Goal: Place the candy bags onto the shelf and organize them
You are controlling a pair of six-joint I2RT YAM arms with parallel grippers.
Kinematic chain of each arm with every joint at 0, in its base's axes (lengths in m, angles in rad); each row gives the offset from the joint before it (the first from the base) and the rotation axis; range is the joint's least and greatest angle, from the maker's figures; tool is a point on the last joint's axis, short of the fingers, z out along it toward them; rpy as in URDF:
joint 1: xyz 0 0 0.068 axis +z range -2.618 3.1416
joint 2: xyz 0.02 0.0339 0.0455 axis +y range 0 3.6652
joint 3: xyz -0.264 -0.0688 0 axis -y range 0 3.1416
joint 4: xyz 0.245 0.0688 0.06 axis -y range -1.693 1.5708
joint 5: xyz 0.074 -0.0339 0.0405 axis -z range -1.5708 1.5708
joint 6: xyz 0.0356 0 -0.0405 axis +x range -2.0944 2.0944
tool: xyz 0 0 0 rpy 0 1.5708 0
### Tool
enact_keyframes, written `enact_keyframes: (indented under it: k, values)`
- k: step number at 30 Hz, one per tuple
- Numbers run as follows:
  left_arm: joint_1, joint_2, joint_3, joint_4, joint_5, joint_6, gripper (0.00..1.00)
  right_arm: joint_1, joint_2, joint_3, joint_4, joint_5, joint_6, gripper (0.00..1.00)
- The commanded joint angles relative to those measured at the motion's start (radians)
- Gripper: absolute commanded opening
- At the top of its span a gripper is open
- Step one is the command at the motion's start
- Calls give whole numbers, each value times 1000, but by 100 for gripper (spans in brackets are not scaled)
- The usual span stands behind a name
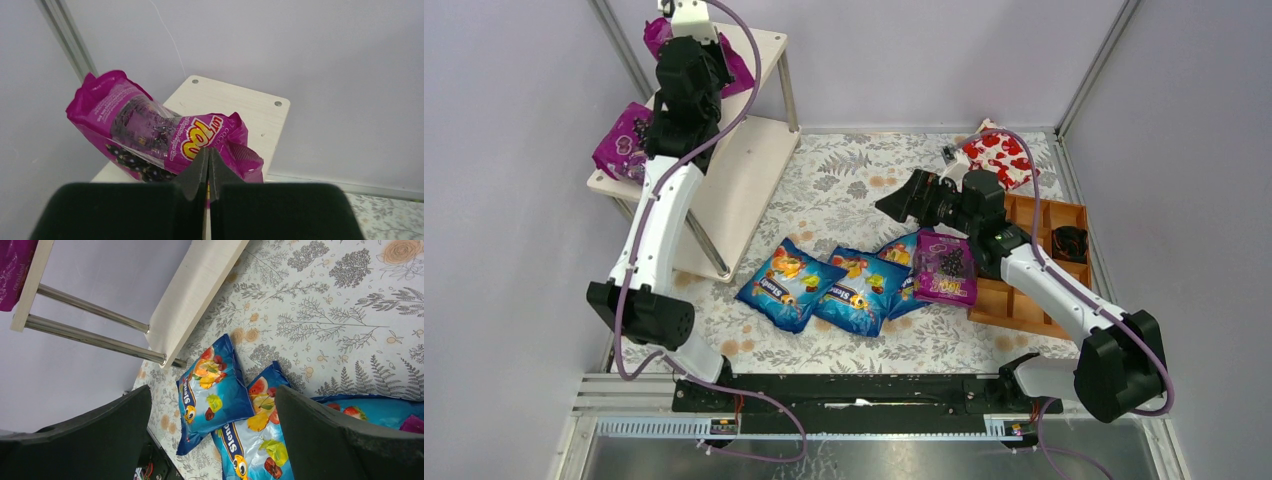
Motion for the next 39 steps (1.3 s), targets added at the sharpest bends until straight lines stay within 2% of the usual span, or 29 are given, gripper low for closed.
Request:
enact_keyframes:
  k: [1,8,12,21,27,31,33,35,38,39]
  values:
    - [-2,-96,-112,29,-3,-99,0,-3,-21,-19,59,-17,15,100]
    - [-2,-225,-267,45,-42,-191,0,-3,-43,-48,67,-18,30,100]
    - [-2,-290,-328,41,-5,-227,0,-3,-47,-61,81,-29,43,100]
    - [-2,-319,-381,-32,58,-263,0,-3,-72,-83,76,-26,43,100]
    - [-2,-319,-365,-53,58,-258,16,-4,-74,-92,75,-22,40,100]
    - [-2,-281,-275,-104,30,-229,18,-4,-68,-94,80,-25,41,100]
    - [-2,-269,-219,-158,4,-250,30,-3,-66,-96,84,-28,43,100]
    - [2,-280,-194,-193,14,-291,50,-4,-66,-100,84,-28,45,100]
    - [7,-301,-162,-232,130,-335,70,-3,-63,-105,88,-27,48,100]
    - [8,-302,-154,-233,184,-333,82,-3,-61,-106,90,-28,48,100]
